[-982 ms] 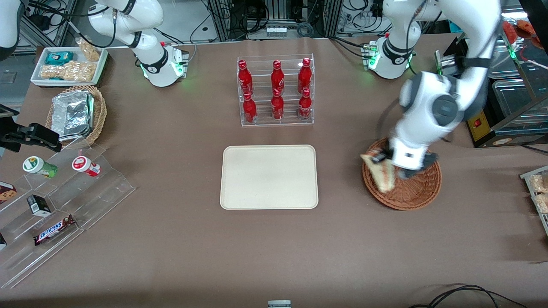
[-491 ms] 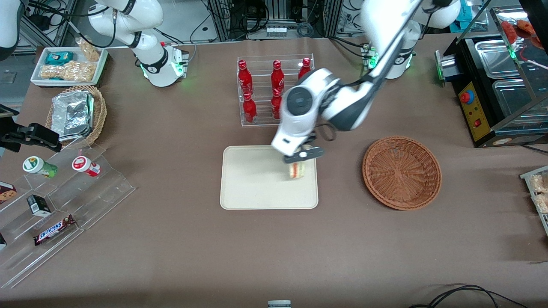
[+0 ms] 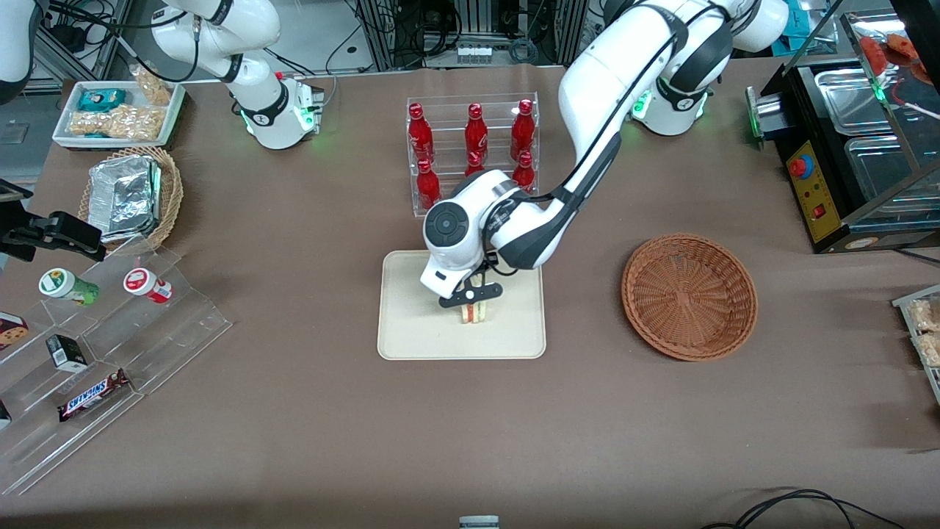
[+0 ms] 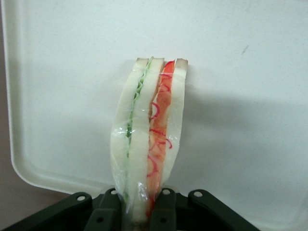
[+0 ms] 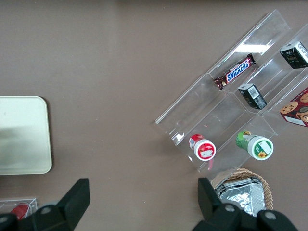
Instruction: Place sandwich from basket to tray
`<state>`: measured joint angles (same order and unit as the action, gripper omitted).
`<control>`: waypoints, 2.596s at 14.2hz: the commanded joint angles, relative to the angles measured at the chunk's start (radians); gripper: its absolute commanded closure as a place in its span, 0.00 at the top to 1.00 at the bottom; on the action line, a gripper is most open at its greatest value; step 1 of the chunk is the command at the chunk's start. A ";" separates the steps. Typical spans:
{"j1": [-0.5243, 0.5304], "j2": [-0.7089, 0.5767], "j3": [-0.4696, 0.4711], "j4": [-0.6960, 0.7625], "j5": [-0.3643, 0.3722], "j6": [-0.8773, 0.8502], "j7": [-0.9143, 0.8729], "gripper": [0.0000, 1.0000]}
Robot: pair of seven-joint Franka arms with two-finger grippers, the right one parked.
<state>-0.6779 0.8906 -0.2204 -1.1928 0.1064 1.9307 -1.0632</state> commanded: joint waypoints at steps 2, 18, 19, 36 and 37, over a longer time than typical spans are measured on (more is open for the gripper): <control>-0.015 0.048 0.016 0.107 0.019 -0.039 0.022 0.58; 0.349 -0.336 0.019 0.091 -0.077 -0.536 0.366 1.00; 0.394 -0.370 0.019 0.085 -0.077 -0.592 0.417 1.00; 0.805 -0.846 0.023 -0.348 -0.014 -0.521 0.960 1.00; 0.805 -0.858 0.018 -0.341 -0.020 -0.547 0.985 1.00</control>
<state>0.1156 0.0511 -0.1887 -1.5621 0.0813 1.4187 -0.1455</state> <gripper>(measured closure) 0.000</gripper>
